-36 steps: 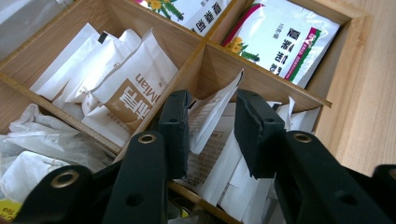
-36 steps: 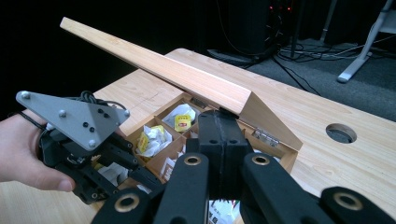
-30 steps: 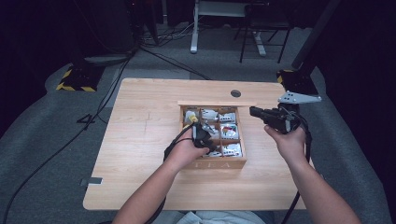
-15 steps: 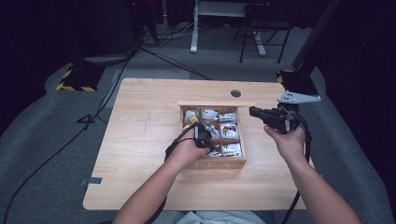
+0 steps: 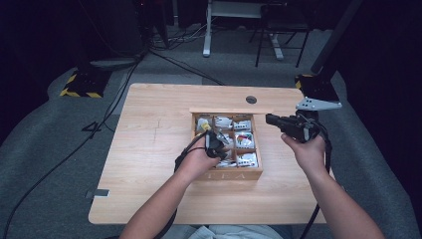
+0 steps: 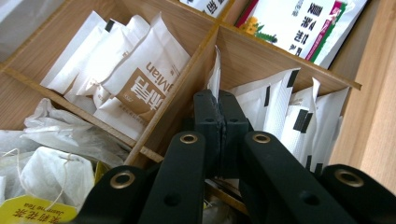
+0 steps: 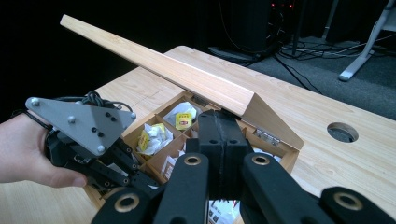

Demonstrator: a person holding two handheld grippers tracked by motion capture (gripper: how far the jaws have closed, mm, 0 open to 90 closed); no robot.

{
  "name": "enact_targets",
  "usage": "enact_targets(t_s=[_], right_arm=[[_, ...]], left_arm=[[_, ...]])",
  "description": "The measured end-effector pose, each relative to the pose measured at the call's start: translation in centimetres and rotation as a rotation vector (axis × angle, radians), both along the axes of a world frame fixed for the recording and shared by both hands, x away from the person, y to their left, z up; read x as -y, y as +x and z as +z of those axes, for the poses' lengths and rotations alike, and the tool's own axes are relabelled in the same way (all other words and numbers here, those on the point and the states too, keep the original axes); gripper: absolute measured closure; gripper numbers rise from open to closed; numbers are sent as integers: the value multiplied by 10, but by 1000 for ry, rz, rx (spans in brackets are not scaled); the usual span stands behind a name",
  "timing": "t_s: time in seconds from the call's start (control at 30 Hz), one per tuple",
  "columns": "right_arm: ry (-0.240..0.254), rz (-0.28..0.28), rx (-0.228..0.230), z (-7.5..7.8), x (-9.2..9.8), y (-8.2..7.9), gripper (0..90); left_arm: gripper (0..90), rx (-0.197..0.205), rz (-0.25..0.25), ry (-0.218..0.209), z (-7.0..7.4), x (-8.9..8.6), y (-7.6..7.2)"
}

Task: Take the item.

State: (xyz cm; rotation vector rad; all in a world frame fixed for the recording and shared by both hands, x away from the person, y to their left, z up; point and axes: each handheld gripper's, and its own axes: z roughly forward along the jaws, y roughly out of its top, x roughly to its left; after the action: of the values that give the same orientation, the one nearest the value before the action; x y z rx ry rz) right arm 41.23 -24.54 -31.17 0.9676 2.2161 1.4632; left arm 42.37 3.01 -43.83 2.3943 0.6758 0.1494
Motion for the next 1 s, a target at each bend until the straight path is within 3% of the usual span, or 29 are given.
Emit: enact_targets(t_s=[0.23,0.57,1.0], right_arm=[[1,1,0,0,0,0,900],[0,-1,0,0,0,0,899],[1,-2,-4,0,0,0,899]], left_arm=[[896,-4,-6,-52,4,-7,0],[897,34,-23,-113,18,-13,-3],[898,47,-44,-239,35,-33,-11]])
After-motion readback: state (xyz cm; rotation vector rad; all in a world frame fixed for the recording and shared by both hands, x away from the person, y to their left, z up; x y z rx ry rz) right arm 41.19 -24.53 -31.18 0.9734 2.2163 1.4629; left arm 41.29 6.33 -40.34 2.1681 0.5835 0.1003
